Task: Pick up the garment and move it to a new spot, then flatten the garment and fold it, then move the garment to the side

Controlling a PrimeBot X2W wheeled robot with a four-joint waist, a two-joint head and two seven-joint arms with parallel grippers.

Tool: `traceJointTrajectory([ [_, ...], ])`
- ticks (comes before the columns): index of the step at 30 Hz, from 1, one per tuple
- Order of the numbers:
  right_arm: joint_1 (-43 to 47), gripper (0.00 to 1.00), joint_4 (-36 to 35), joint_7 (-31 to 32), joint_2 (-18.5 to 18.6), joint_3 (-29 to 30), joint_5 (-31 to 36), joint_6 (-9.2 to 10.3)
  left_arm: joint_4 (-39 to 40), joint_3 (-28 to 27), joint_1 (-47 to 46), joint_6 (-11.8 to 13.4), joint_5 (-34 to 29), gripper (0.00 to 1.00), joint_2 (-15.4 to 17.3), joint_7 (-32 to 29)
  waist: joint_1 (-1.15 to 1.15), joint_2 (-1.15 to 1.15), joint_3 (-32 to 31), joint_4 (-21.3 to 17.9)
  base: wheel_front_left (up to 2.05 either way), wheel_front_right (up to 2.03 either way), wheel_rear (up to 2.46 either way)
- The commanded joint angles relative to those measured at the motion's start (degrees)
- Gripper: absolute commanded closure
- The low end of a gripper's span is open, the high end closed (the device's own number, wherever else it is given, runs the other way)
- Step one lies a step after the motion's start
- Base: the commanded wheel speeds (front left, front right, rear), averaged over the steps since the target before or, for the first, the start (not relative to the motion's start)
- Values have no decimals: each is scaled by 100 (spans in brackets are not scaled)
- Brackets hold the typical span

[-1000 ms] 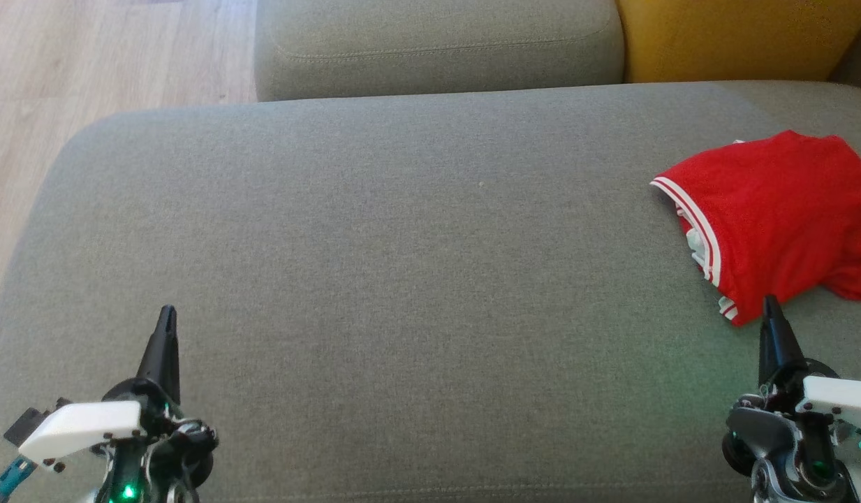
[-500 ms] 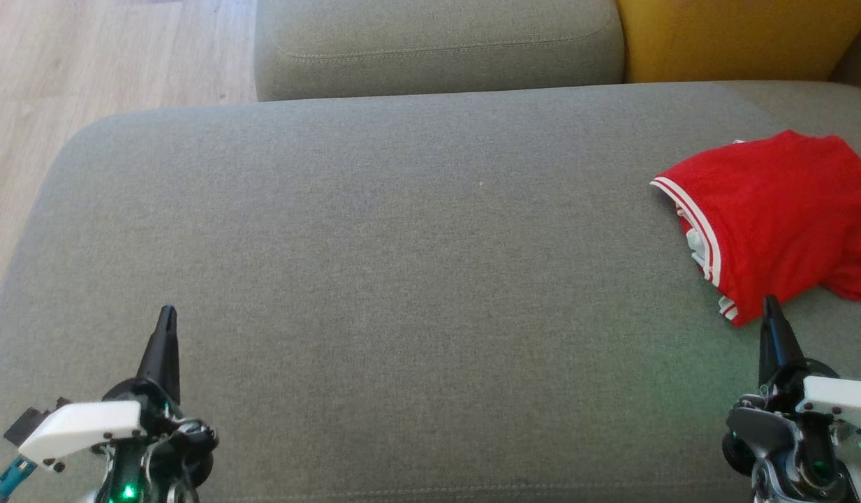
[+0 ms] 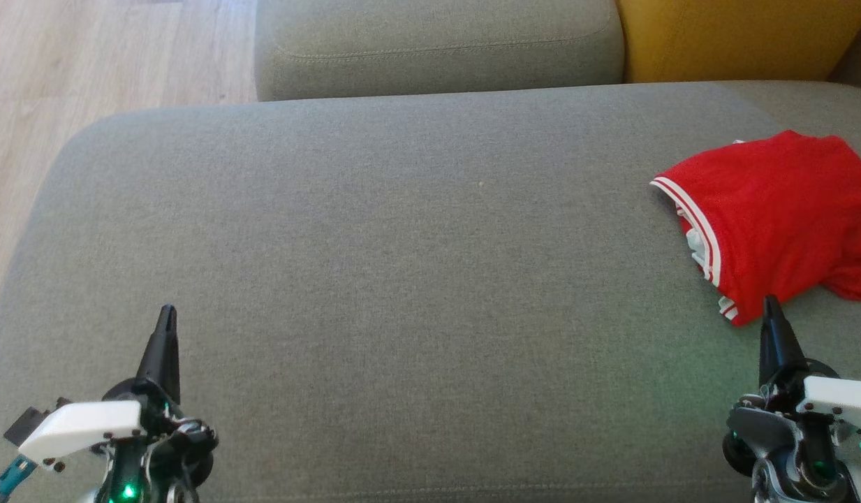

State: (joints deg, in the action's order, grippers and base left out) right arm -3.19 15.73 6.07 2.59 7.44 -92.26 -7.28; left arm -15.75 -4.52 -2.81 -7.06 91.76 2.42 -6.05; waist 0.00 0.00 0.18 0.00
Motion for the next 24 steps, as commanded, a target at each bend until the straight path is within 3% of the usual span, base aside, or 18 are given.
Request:
traceJointTrajectory([
  [1,-297,100,-172,22,50,-116,-10,-21,169,-203,-339,-43,38,100,46,-46,0,0,0,0,0,0,0],
  [24,-297,100,-171,30,44,-107,-3,-21,170,-202,-338,-43,39,100,46,-45,0,0,0,0,0,0,0],
])
